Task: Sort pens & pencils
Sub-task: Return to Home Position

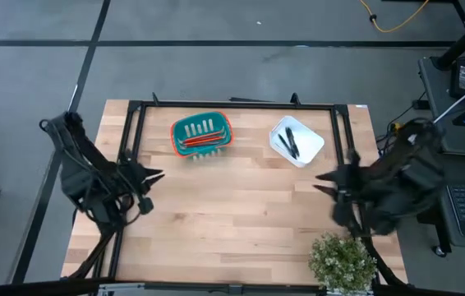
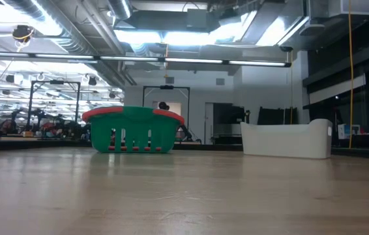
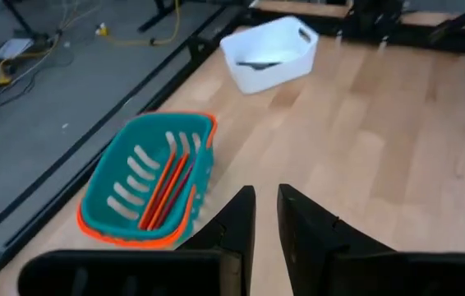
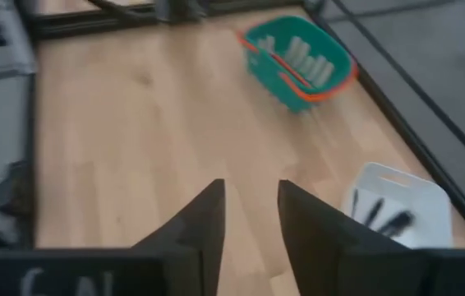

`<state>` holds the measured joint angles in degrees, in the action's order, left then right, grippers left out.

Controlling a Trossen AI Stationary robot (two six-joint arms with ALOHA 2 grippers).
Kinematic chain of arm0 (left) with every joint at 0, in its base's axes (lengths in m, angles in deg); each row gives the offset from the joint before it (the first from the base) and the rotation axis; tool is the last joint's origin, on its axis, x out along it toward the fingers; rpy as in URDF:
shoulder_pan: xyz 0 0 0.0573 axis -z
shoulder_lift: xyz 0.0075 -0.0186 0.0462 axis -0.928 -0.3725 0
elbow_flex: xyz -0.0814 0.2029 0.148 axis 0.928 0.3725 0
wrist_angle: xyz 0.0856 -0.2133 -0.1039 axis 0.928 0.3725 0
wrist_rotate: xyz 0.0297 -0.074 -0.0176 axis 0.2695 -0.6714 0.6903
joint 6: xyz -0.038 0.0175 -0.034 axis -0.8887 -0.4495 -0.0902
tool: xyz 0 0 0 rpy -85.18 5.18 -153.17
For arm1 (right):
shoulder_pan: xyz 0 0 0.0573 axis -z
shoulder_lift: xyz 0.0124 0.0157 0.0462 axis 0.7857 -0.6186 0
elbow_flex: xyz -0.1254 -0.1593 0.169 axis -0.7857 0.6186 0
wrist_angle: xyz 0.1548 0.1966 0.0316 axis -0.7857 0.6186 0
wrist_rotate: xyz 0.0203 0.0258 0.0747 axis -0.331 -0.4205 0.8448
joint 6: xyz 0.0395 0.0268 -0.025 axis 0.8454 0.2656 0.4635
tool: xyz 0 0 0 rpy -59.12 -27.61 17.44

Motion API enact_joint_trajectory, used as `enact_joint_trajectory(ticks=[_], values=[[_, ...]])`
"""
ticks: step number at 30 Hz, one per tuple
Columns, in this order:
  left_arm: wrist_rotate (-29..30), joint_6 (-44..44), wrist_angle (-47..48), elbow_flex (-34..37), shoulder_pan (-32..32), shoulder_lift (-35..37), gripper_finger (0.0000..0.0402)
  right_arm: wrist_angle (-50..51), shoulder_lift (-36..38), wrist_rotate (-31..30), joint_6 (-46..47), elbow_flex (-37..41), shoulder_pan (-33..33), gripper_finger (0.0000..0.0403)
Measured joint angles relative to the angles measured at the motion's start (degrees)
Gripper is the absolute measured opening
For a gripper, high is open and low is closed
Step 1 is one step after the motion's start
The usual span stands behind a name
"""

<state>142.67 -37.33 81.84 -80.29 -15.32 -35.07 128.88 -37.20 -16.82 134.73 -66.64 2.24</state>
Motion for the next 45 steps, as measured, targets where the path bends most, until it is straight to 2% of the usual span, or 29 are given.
enact_joint_trajectory(ticks=[3, 7, 14, 19, 21, 24, 26, 28, 31, 33, 35, 42, 45], values=[[3.09, 1.7, -0.1, 0.13, 1.51, 1.36, 0.005, 0.01, 5.4, -1.0, 0.48, 4.88, -5.94, 0.0098], [10.52, 1.5, -0.15, 4.13, 3.22, 4.57, 0.005, -0.03, 13.53, -6.36, 7.5, 16.67, -10.31, 0.0083], [12.36, -11.06, -2.68, 23.1, 1.56, 13.07, 0.005, -1.19, 30.43, -6.07, 21.96, 42.54, -12.23, 0.0079], [12.81, -9.7, -19.73, 36.62, 0.54, 16.01, 0.005, -13.72, 39.26, -8.42, 18.61, 54.5, -12.26, 0.0079], [13.02, -6.03, -29.17, 40.66, -0.13, 16.06, 0.005, -22.59, 42.07, -10.33, 12.29, 58.38, -12.24, 0.0079], [13.15, 4.92, -46.84, 45.8, -1.9, 16.06, 0.005, -39.43, 45.32, -14.48, -0.3, 64.38, -12.25, 0.0079], [10.38, 16.75, -61.9, 49.01, -4.23, 15.95, 0.005, -50.71, 46.76, -15.01, -8.67, 68.59, -12.04, 0.0079], [5.25, 31.83, -78.65, 52.27, -7.54, 15.88, 0.005, -58.68, 48.02, -13.72, -14.84, 72.32, -11.15, 0.0079], [-7.47, 53.89, -103.58, 56.84, -14.73, 15.9, 0.005, -65.83, 49.91, -12.06, -19.52, 76.65, -8.81, 0.0079], [-17.12, 61.03, -114.86, 59.8, -20.1, 15.94, 0.005, -66.5, 51.16, -10.22, -19.53, 78.68, -6.51, 0.0079], [-23.19, 62.3, -118.38, 61.64, -24.71, 15.92, 0.005, -66.3, 52.64, -7.66, -19.38, 79.88, -4.19, 0.0079], [-35.2, 63.81, -118.3, 62.38, -36.11, 15.19, 0.005, -66.12, 61.31, -1.33, -27.7, 80.35, 3.4, 0.0079], [-40.46, 65.66, -120.45, 63.08, -40.87, 15.2, 0.005, -65.84, 66.81, -0.96, -32.02, 80.35, 5.42, 0.0079]])
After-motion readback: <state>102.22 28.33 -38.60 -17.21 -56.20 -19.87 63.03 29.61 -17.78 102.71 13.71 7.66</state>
